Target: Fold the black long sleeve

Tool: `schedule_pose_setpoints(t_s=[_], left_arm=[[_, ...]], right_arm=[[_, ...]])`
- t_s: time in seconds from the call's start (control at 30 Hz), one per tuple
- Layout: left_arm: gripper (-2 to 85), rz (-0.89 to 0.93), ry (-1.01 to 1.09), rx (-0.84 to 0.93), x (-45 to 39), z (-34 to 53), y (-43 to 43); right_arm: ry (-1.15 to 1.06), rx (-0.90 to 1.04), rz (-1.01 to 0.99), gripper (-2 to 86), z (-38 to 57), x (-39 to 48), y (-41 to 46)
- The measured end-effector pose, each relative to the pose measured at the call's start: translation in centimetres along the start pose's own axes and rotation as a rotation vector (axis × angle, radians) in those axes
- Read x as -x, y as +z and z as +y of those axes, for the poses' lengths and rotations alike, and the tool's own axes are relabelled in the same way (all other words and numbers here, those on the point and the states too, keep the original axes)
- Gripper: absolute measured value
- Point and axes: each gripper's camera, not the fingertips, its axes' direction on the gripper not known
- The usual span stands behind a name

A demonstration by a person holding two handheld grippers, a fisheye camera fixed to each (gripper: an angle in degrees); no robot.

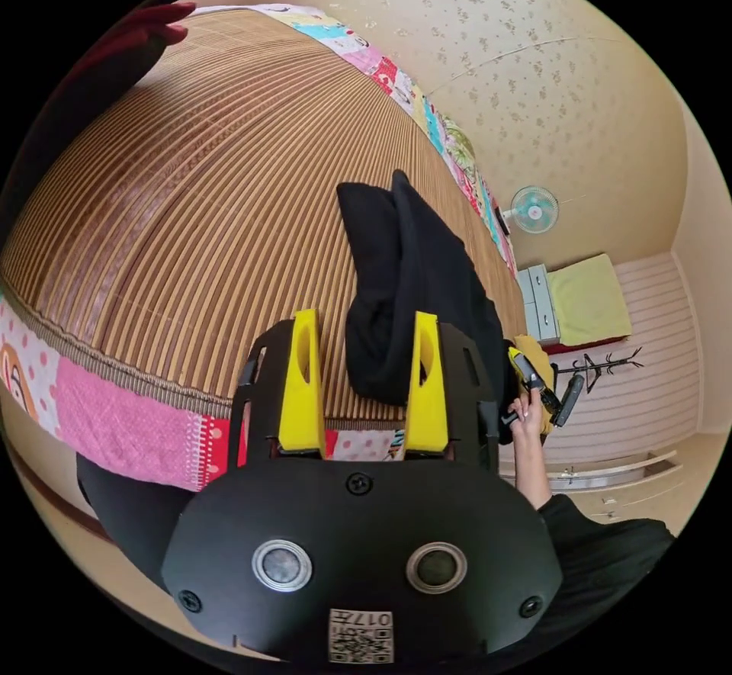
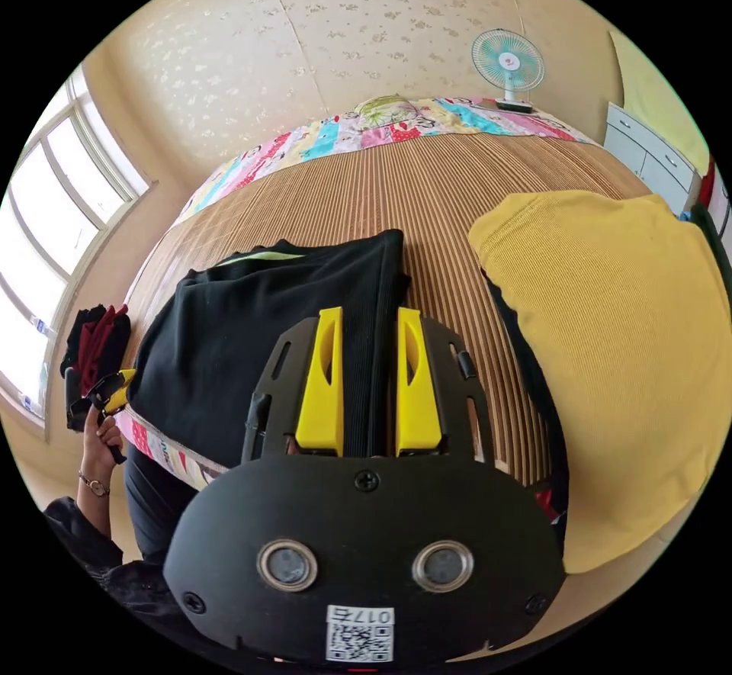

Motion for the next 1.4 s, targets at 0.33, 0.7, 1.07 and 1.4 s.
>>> schedule_pose_setpoints(t_s=[0.33,0.7,1.07,1.4], left_arm=[[3.2,-0.004,0.062,0.064,-0.3,7.9,-0.2],[9.0,-0.074,0.2,-0.035,-5.3,6.5,-2.1],[12.1,-0.152,0.212,0.086,-8.4,-9.0,11.7],[4.3,-0.042,0.225,0.009,-5.1,-6.0,12.2]], right_arm=[[-0.059,0.239,-0.025,6.1,8.4,3.6,1.3],[-0.06,0.019,0.088,7.4,11.8,7.6,-5.2],[-0.274,0.089,0.025,9.4,2.3,17.7,2.9],[-0.277,0.18,0.103,3.9,4.4,17.5,11.5]])
